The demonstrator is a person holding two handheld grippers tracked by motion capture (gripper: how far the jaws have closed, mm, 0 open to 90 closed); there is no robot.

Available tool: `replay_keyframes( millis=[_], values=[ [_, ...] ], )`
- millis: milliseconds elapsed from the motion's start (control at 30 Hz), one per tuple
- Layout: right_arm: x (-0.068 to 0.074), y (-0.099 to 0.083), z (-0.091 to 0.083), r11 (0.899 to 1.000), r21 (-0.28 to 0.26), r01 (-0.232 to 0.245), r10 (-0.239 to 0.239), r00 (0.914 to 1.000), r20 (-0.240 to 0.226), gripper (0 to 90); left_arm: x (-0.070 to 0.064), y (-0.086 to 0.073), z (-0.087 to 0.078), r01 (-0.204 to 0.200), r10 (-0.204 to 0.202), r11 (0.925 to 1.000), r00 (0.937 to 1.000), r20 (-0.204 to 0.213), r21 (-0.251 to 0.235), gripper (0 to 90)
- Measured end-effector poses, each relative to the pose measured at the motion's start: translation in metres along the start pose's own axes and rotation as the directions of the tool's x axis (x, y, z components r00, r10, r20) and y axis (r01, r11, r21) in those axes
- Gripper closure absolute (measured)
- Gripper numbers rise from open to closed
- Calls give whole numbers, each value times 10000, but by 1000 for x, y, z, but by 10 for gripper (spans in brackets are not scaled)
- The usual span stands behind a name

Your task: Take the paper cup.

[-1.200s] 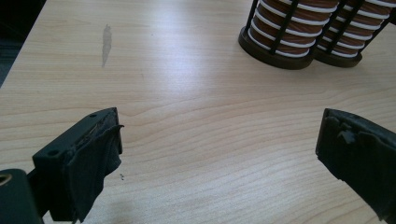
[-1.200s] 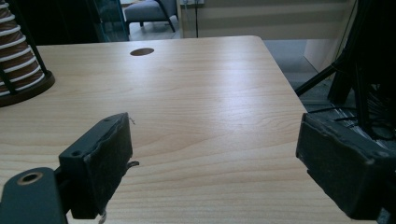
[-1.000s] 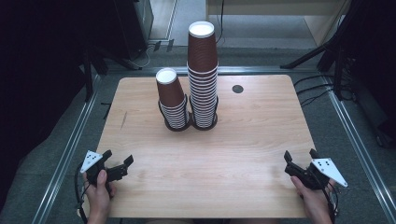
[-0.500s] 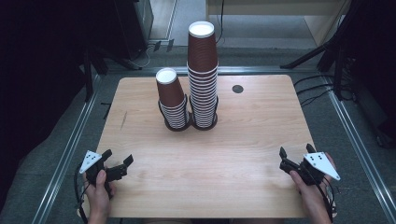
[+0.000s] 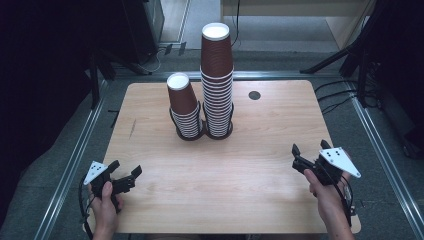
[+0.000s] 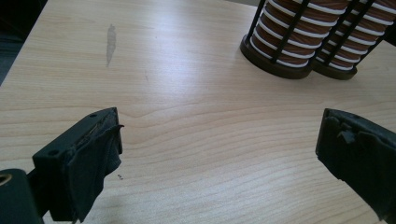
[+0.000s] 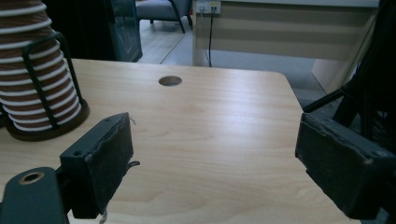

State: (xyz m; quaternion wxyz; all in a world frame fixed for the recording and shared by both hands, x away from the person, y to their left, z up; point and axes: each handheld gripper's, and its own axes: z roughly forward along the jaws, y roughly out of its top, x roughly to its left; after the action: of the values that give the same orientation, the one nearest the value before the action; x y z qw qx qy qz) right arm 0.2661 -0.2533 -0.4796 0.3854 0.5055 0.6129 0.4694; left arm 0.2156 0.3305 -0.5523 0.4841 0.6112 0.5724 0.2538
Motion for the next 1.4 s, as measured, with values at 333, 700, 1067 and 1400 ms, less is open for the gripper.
replay_keyframes(
  millis=[333, 700, 1067, 1400],
  values=[
    [27, 34, 8, 9997, -247, 38, -43, 9998, -197, 131, -2, 0, 1, -136, 137, 9999, 9999, -36, 77, 7],
    [53, 55, 20, 9983, -428, 396, -426, 9965, -725, 124, -1, 0, -1, -138, 138, 9999, 9999, 87, 40, 7],
    [90, 73, 30, 9953, -858, 449, -590, 9838, -1694, 63, -1, 0, 1, -179, 178, 9998, 9997, 150, 94, 7],
    [107, 85, 38, 9958, -914, 3, -189, 9791, -2027, 49, -1, 0, -1, -143, 143, 9999, 9999, 13, -50, 7]
  ],
)
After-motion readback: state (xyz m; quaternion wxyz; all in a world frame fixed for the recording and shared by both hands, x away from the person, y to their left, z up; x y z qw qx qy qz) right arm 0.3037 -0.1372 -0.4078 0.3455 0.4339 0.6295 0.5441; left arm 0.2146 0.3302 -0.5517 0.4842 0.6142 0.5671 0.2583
